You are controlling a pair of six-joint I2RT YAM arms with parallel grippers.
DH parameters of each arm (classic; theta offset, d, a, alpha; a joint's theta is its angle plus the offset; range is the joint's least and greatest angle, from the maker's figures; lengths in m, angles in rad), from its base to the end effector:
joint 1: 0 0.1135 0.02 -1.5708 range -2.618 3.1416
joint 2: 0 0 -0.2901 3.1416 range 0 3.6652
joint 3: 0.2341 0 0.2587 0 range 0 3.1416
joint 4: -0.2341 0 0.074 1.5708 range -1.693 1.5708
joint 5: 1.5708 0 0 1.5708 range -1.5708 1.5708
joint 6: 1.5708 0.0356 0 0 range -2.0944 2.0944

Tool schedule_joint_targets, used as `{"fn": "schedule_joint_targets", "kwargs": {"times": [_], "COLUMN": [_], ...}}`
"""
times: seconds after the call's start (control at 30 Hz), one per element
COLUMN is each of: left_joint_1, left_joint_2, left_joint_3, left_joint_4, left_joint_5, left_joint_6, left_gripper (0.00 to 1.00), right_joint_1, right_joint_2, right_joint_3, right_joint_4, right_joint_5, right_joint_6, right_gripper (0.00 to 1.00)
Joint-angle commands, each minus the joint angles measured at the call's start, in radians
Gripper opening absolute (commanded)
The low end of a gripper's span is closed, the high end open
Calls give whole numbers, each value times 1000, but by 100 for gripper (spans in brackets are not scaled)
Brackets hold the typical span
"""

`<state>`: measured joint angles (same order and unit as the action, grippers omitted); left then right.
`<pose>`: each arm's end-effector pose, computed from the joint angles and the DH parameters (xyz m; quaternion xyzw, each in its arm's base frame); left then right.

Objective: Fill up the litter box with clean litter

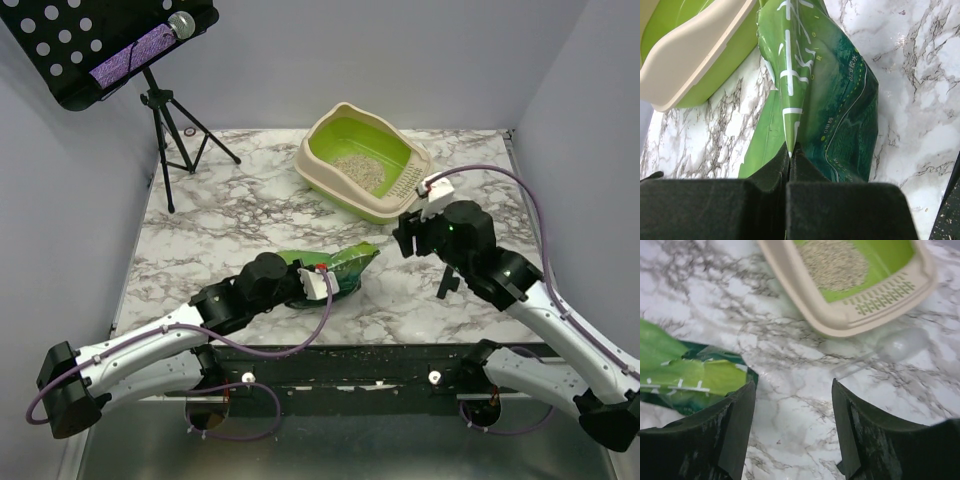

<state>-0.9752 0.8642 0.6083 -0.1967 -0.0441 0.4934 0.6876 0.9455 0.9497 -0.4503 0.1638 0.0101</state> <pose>0.1072 -0.1554 0.2806 0.5592 0.6370 -0.1084 0.5194 0.1583 0.1225 0.3627 -0.2390 0.8097 0.1166 0.5230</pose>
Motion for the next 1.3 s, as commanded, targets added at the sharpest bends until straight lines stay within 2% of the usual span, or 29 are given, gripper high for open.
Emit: {"fn": "schedule_joint_targets", "kwargs": {"times": [0.0, 0.1, 0.2, 0.3, 0.37, 0.5, 0.67, 0.83, 1.27], "left_joint_1": [7, 7, 7, 9, 6, 7, 7, 7, 7], "left_joint_2": [15, 25, 36, 53, 61, 65, 113, 121, 98], "left_joint_3": [-12, -4, 1, 7, 16, 18, 48, 59, 47], "left_joint_4": [-14, -1, 17, 26, 23, 26, 2, 3, 20], "left_joint_5": [-46, -77, -91, -117, -123, -143, -154, -149, -142], "left_joint_6": [-10, -21, -39, -49, -64, -81, -122, -147, -151], "left_gripper": [0, 0, 0, 0, 0, 0, 0, 0, 0], "right_joint_1": [-23, -109, -284, -425, -474, -513, -580, -625, -639], "right_joint_2": [-36, -60, -67, -7, 41, 78, 111, 125, 177], "right_joint_3": [3, -58, -150, -216, -233, -272, -308, -324, -404], "right_joint_4": [-73, -76, -30, -42, -74, -100, -103, -93, -36], "right_joint_5": [268, 292, 154, 123, 143, 163, 100, 88, 36], "right_joint_6": [197, 290, 399, 516, 577, 662, 722, 712, 720], "right_gripper": [75, 79, 77, 74, 73, 72, 70, 67, 63]}}
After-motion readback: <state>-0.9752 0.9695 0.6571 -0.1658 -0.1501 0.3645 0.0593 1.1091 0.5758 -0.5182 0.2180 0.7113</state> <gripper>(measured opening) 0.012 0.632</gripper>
